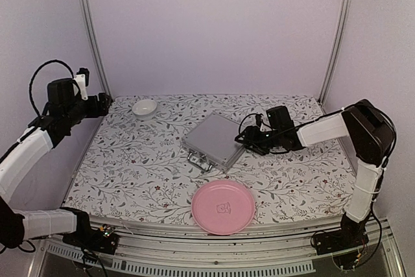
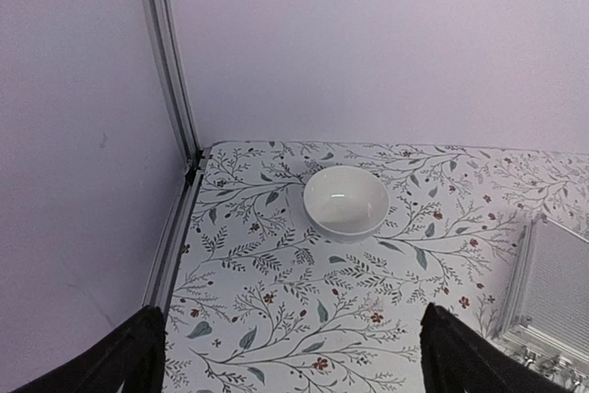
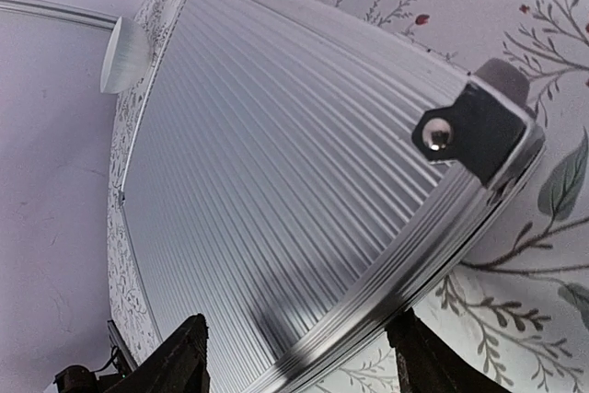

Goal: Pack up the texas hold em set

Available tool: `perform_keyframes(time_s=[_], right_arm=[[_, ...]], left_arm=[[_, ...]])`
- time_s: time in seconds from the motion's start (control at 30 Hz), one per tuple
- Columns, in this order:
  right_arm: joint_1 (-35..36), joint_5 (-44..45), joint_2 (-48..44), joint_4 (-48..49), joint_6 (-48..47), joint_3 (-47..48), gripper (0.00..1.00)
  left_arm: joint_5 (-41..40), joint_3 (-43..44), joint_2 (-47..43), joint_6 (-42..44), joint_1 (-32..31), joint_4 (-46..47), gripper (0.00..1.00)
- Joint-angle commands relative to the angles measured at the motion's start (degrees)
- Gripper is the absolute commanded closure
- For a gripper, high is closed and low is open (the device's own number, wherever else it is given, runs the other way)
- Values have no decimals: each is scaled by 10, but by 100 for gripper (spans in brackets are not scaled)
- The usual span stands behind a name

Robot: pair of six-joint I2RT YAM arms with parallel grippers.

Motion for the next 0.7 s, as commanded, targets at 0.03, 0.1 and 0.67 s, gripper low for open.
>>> perform_keyframes(time_s=[0.03, 0.1, 0.67], right_arm=[[-23, 7, 74, 5, -62, 98, 33], [-29, 8, 97, -18, -85, 135, 33], [-32, 78, 9, -124, -160, 136, 23]], left_arm=[[13, 11, 15, 5, -52, -3, 4], [17, 20, 24, -12, -83, -8, 4], [232, 128, 350, -268, -201, 158, 11]])
